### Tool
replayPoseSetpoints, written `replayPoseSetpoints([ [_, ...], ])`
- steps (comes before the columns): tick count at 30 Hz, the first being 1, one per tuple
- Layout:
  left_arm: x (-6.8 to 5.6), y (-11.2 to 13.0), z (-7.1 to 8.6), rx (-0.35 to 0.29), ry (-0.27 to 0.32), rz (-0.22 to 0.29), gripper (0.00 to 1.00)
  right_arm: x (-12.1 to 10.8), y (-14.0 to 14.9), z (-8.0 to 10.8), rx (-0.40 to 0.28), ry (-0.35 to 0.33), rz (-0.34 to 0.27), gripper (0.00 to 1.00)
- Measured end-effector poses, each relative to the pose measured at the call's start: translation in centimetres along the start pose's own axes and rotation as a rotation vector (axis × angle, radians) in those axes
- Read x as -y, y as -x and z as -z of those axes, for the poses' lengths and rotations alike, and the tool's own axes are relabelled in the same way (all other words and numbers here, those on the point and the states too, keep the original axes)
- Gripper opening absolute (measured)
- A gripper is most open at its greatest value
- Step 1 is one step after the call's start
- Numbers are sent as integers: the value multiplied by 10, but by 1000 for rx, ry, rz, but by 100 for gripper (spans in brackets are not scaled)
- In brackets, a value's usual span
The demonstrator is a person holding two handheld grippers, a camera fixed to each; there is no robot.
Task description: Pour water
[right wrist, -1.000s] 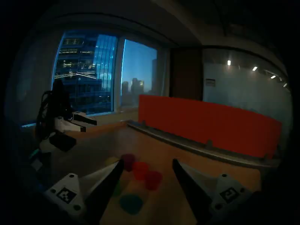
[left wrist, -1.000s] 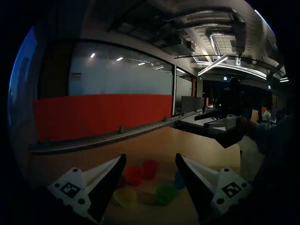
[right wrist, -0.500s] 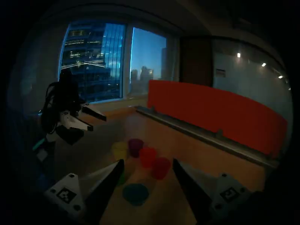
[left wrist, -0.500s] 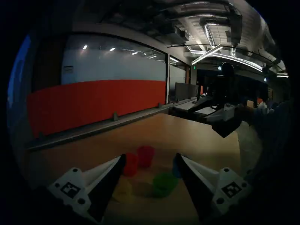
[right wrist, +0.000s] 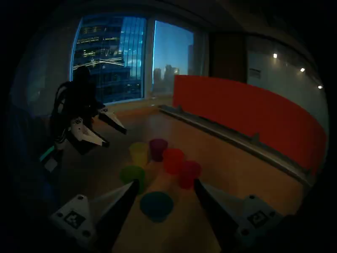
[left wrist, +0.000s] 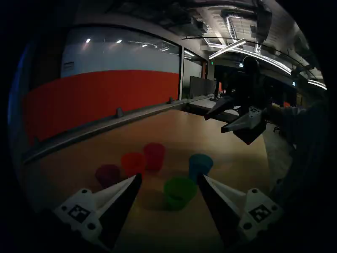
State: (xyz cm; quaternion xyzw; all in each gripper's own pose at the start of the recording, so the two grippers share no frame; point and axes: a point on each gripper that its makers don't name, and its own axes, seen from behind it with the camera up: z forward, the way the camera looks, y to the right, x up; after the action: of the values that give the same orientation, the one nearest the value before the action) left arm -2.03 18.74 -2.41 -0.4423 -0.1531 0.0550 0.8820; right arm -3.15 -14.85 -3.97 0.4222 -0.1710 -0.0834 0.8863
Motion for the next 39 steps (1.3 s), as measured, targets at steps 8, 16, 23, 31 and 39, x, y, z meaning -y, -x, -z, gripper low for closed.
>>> replayPoseSetpoints([
  [8, -8, 35, -13, 74, 15, -6, 98, 0, 31, -12, 53, -9, 7, 98],
  [16, -15, 59, -22, 121, 27, -19, 98, 4, 55, -19, 91, -19, 23, 98],
  [23, -21, 77, -28, 161, 33, -40, 98, 10, 76, -24, 128, -33, 25, 98],
  [31, -24, 95, -39, 201, 42, -52, 98, 16, 101, -29, 171, -51, 41, 97],
  [39, -23, 100, -53, 209, 51, -41, 98, 17, 116, -42, 194, -58, 35, 97],
])
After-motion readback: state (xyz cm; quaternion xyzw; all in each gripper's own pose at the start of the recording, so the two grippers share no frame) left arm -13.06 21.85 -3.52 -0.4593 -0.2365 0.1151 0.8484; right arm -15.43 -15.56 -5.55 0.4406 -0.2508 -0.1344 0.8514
